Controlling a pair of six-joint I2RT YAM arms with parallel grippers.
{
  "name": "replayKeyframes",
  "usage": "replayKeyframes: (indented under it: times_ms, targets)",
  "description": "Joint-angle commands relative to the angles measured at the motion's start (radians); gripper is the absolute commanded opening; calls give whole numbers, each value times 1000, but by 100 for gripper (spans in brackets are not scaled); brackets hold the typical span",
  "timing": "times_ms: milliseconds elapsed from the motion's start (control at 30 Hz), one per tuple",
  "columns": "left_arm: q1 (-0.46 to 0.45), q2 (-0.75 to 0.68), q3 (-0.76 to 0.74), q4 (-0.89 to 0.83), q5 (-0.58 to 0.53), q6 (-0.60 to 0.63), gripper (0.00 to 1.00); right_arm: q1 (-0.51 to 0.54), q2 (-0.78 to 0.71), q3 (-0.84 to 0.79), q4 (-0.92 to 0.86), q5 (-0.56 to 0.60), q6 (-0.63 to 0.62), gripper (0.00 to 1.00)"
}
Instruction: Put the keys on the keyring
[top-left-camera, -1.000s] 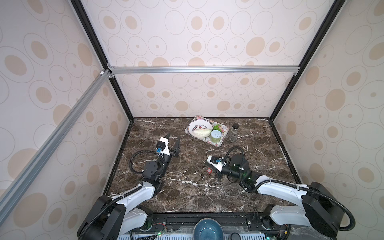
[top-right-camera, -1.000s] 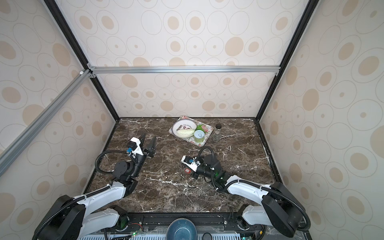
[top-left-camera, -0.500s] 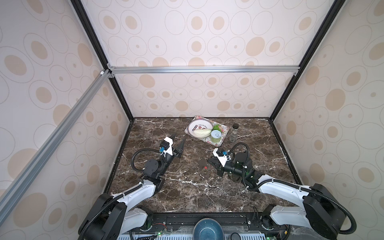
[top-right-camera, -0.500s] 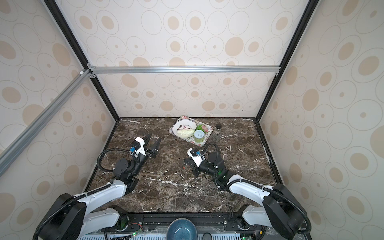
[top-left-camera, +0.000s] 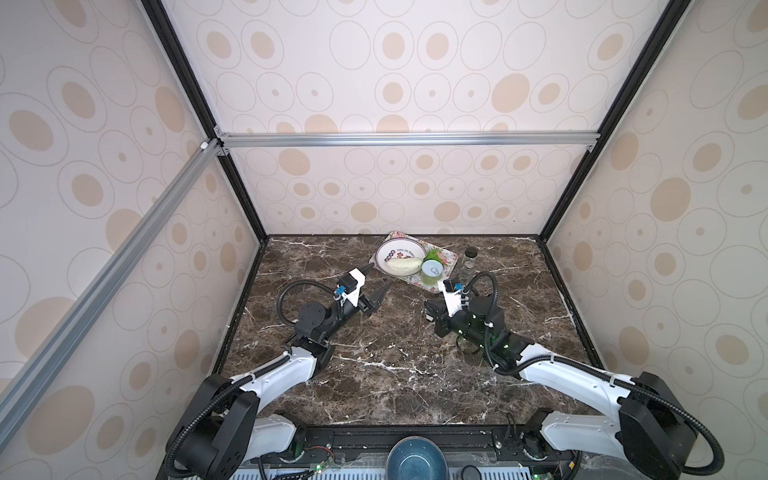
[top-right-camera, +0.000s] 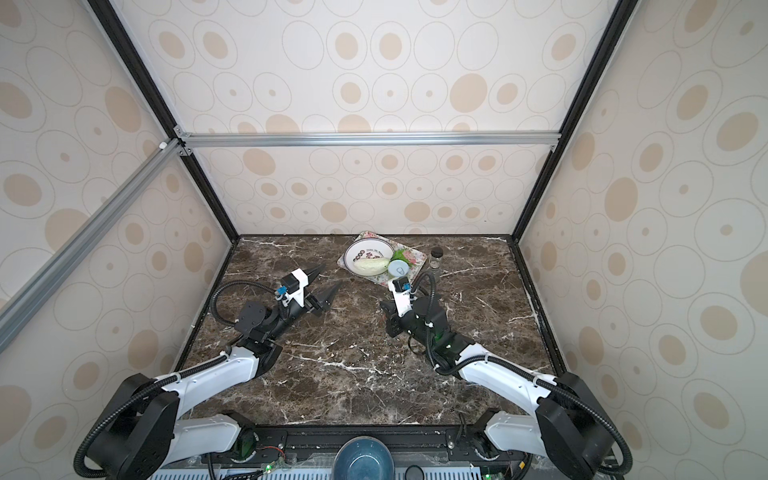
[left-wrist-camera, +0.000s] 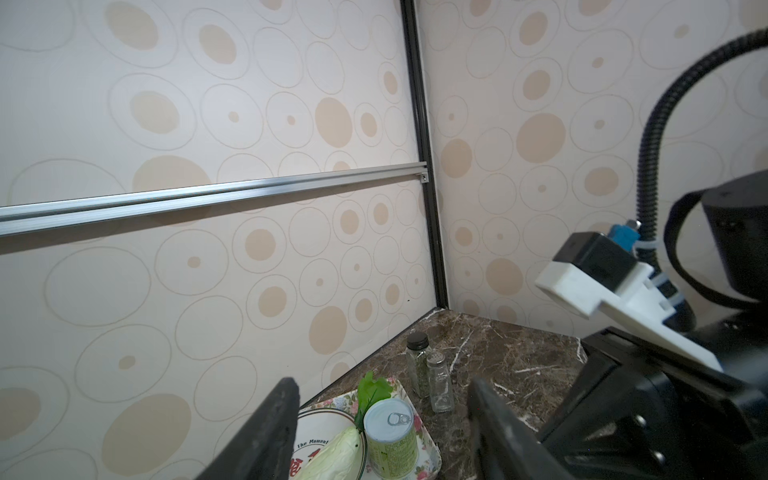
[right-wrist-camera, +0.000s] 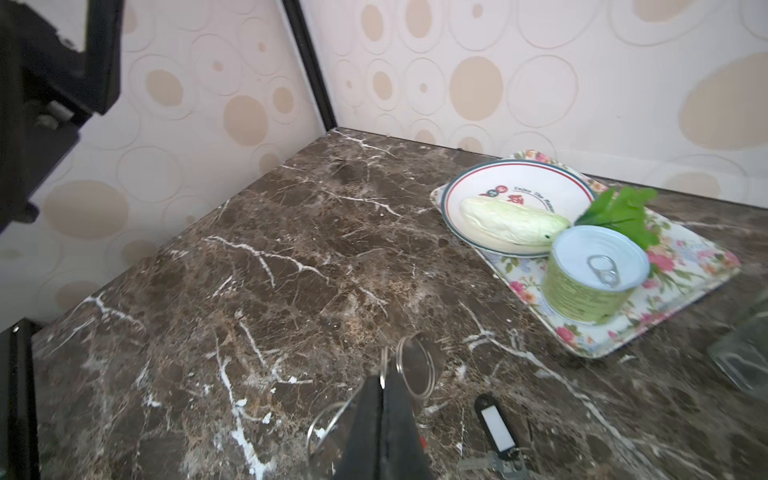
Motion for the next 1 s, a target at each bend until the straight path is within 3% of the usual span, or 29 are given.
replayKeyframes:
  times_ms: [0, 200, 367, 567, 967]
  targets:
    - [5, 21, 69, -59, 124, 27, 68, 47, -15, 48, -100, 158, 52, 0]
    - [-6, 45, 111, -138, 189, 73, 71, 86, -5, 103, -188, 246, 60, 0]
    - [-52, 52, 149, -285, 184, 158, 71, 86, 2, 131, -220, 237, 82, 0]
    - [-129, 80, 51, -239, 84, 155, 75, 86, 19, 136, -219, 234, 111, 0]
    - [-230, 69, 36, -310, -85, 171, 80, 96, 2, 89, -169, 231, 150, 0]
